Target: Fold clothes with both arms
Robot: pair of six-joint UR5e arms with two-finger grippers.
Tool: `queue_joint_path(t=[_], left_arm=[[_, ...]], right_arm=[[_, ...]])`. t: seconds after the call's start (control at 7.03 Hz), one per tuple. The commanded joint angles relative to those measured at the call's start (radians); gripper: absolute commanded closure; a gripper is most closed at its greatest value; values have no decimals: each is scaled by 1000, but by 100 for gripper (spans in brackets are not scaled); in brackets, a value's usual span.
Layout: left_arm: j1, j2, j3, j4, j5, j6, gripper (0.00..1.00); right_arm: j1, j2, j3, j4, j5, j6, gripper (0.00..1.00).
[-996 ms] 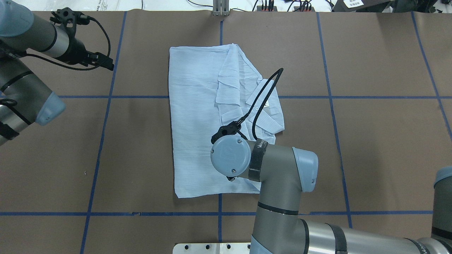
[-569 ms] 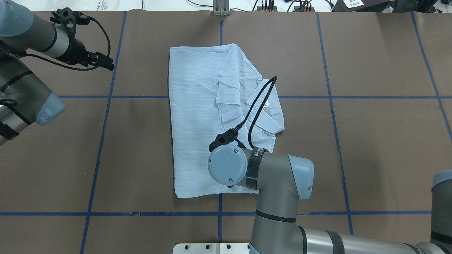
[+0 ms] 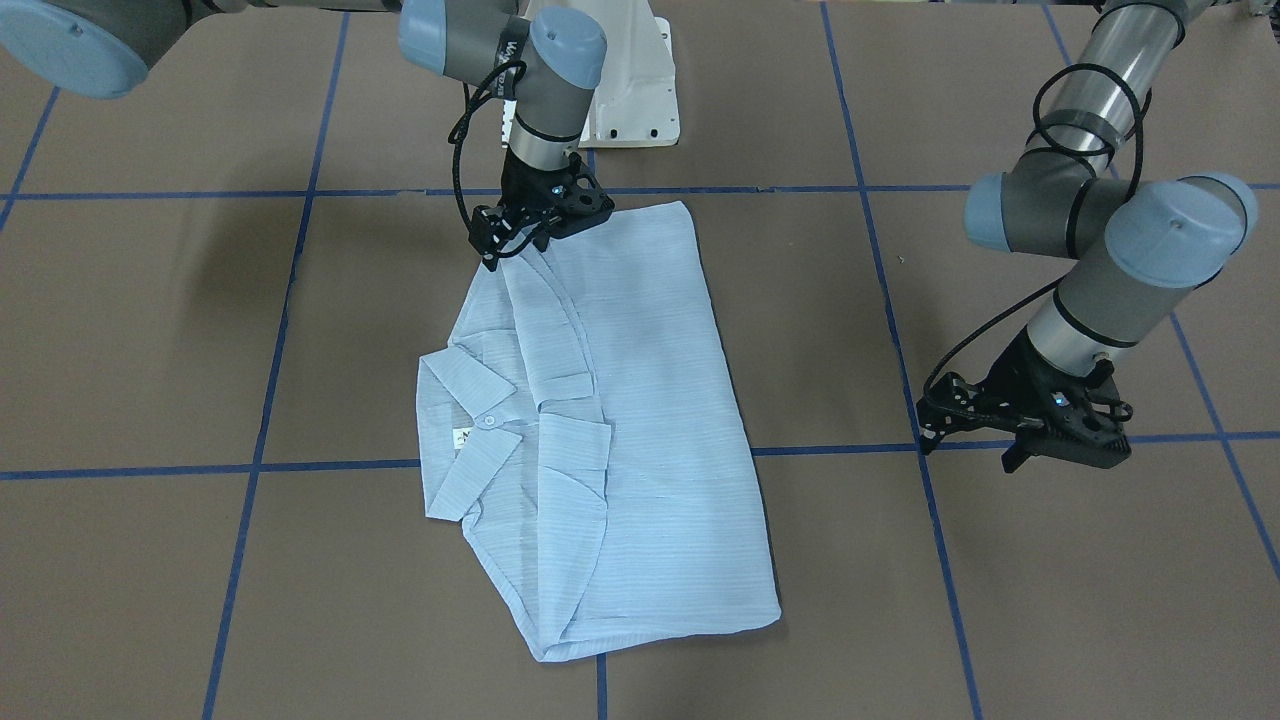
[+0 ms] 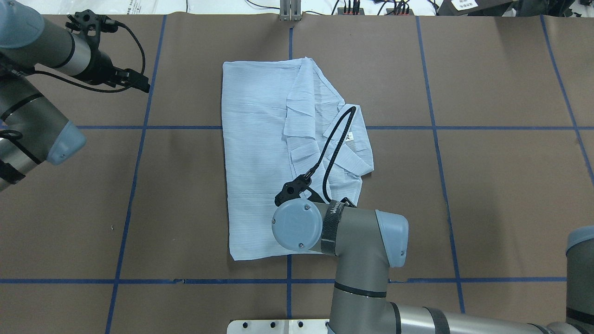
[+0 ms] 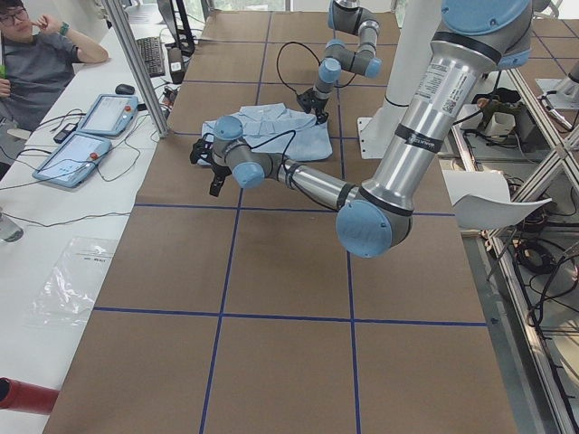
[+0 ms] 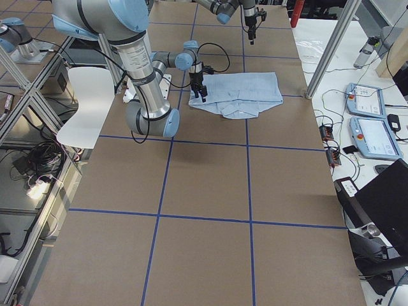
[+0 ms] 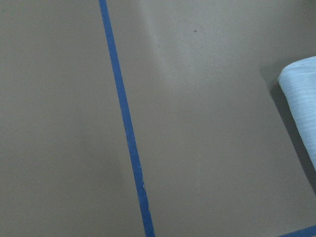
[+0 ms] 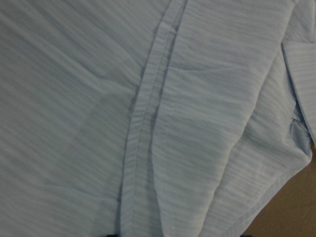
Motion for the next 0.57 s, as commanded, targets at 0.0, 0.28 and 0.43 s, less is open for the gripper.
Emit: queue_joint_path(t=[0.0,0.28,0.43], left_arm=[[0,-1,0,0,0,0,0],[0,-1,-2,0,-2,0,0],[0,-1,-2,0,-2,0,0]], right_arm=[[0,-16,1,-3,-7,-23,14],[37,-34,19,-10,-3,-48,14],[56,-78,48,-9,-4,-74,14]])
